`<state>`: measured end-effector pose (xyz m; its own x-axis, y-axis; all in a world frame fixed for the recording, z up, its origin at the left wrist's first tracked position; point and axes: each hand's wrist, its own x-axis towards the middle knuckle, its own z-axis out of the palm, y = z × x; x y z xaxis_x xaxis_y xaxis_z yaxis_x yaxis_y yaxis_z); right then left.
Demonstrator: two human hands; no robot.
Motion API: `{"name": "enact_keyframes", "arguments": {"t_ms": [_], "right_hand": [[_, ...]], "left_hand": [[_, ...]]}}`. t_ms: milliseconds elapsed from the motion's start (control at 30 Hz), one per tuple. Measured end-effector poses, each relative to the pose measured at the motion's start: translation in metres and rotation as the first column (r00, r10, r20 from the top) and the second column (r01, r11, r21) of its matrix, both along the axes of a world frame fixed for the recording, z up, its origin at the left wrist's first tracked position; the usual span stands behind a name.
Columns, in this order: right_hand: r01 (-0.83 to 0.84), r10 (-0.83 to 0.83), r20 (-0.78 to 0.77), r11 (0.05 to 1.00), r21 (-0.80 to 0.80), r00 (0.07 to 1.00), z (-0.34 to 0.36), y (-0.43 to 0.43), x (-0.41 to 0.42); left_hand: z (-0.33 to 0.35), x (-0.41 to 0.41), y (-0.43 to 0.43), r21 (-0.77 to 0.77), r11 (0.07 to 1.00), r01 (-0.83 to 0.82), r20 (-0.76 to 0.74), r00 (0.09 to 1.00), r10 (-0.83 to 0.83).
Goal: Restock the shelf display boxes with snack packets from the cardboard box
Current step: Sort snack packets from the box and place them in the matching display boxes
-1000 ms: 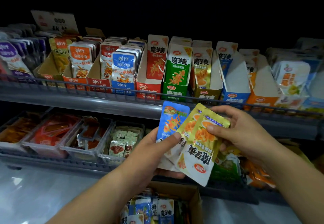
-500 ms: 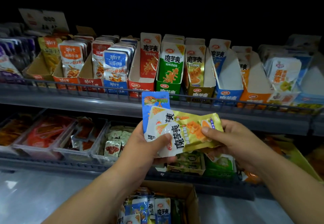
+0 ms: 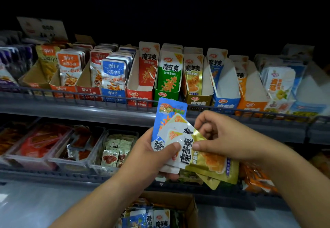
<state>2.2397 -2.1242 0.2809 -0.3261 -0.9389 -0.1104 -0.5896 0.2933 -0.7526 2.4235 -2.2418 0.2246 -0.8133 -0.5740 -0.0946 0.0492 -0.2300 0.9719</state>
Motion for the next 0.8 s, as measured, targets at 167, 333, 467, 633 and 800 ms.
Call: {"name": "enact_keyframes", "arguments": {"t_ms": [167,333,467,633,800], "right_hand": [[-0.021,0.02,-0.093,1.0,-0.01,0.996,0.021,-0.016,0.0],[0.026,-0.025,0.009,0.987,-0.161,1.0,0.048,-0.032,-0.007],[0.321,-0.265,0.181,0.812,-0.487,0.947,0.068,-0.051,-0.055],[0.467,-0.378,0.275,0.695,-0.547,0.884,0.076,-0.085,-0.112],[0.464,-0.414,0.21,0.766,-0.445,0.886,0.062,-0.106,-0.126]], "left_hand": [[0.014,-0.008,-0.003,-0.074,0.995,-0.071,-0.03,0.997,0.069],[0.027,-0.015,-0.009,0.08,0.99,-0.114,-0.099,0.988,0.122],[0.029,-0.016,-0.016,0.136,0.988,-0.078,-0.096,0.991,0.092],[0.025,-0.017,-0.018,0.135,0.99,-0.049,-0.078,0.995,0.059],[0.024,-0.018,-0.019,0.176,0.984,-0.031,-0.078,0.996,0.046]]}}
